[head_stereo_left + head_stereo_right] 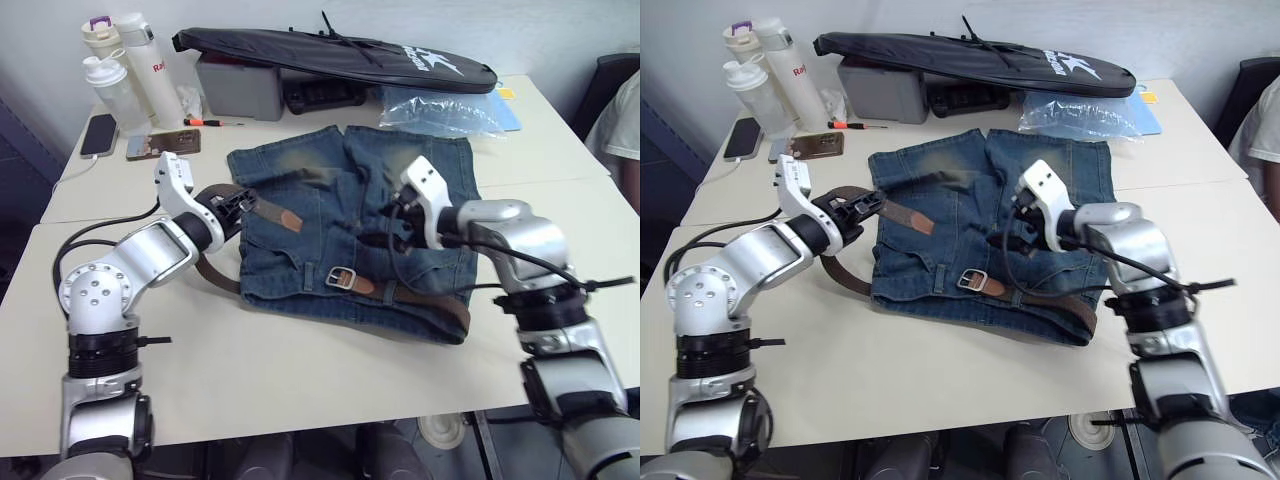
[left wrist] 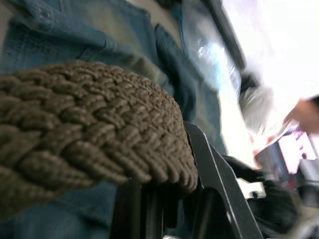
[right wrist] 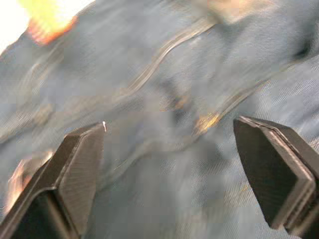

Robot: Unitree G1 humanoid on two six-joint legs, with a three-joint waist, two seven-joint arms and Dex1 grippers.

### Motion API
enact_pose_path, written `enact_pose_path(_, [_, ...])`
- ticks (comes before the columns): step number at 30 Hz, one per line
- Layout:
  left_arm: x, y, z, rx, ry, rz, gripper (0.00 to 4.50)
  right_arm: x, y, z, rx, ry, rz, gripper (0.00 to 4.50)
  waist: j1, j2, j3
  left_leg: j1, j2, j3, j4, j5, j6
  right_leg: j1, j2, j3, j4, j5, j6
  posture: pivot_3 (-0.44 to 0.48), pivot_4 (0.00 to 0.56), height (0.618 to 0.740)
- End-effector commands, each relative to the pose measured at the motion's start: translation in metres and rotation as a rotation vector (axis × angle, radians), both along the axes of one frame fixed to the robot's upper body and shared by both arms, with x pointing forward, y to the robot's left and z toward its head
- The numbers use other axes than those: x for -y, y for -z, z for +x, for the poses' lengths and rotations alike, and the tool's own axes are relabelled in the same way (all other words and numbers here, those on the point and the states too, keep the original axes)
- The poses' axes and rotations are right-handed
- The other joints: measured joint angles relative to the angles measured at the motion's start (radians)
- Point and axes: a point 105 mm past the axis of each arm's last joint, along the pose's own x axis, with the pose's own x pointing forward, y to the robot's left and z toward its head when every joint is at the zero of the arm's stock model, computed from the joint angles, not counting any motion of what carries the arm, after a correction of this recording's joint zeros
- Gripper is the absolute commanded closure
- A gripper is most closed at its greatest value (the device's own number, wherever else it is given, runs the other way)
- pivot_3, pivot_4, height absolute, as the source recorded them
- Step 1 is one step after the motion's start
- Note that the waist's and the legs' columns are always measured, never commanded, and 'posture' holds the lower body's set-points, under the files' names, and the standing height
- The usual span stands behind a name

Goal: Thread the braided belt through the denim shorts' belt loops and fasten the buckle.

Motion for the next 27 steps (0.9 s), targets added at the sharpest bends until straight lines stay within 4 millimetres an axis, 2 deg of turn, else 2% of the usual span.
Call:
enact_pose_path(1, [0.000, -0.001, -0.011, 0.012, 0.088, 0.043, 4.50, -0.009, -0.013, -0.042, 0.040, -0.239, -0.061, 0.03, 0.001, 0.000, 0.000, 0.000, 0.000, 0.000, 0.000, 0.000, 0.000, 0.000, 0.000, 0.000, -0.001, 0.000, 0.000, 0.000, 0.150, 0.738])
enact_pose_path(4, [0.002, 0.003, -0.022, 0.014, 0.152, 0.099, 4.50, -0.006, -0.015, -0.057, 0.032, -0.285, -0.070, 0.03, -0.008, 0.000, 0.000, 0.000, 0.002, 0.003, -0.001, -0.001, 0.000, 0.001, 0.000, 0.000, -0.002, 0.000, 0.000, 0.000, 0.150, 0.738])
enact_pose_path(8, [0.007, 0.012, -0.032, -0.024, 0.205, 0.087, 4.50, -0.006, -0.013, -0.065, 0.002, -0.304, -0.074, 0.03, -0.012, -0.001, 0.001, 0.001, 0.003, 0.004, -0.001, -0.001, 0.000, 0.001, 0.000, 0.000, -0.003, 0.000, 0.000, 0.000, 0.150, 0.738])
enact_pose_path(13, [0.008, 0.018, -0.037, -0.052, 0.183, 0.039, 4.50, -0.006, -0.009, -0.070, -0.012, -0.303, -0.070, 0.03, -0.009, -0.001, 0.001, 0.001, 0.003, 0.003, 0.000, -0.001, 0.000, 0.002, -0.001, 0.002, -0.006, 0.000, 0.000, 0.000, 0.150, 0.738])
enact_pose_path(17, [0.005, 0.023, -0.041, -0.067, 0.150, 0.062, 4.50, -0.005, -0.007, -0.069, -0.009, -0.279, -0.067, 0.03, -0.007, -0.001, 0.001, 0.001, 0.003, 0.003, 0.000, -0.001, 0.000, 0.002, -0.001, 0.002, -0.006, 0.000, -0.001, 0.000, 0.150, 0.738])
enact_pose_path(20, [0.003, 0.026, -0.040, -0.096, 0.105, 0.014, 4.50, -0.003, -0.007, -0.067, -0.003, -0.262, -0.076, 0.03, -0.004, -0.001, 0.001, 0.000, 0.003, 0.003, 0.001, -0.001, 0.000, 0.002, -0.001, 0.003, -0.006, 0.000, -0.001, 0.000, 0.150, 0.738])
enact_pose_path(27, [-0.002, 0.041, -0.047, -0.153, 0.064, 0.065, 4.50, -0.001, -0.004, -0.057, -0.001, -0.224, -0.085, 0.03, 0.005, -0.001, 0.001, 0.000, 0.003, 0.003, 0.001, -0.002, 0.000, 0.003, -0.001, 0.004, -0.007, 0.000, -0.002, 0.000, 0.150, 0.738])
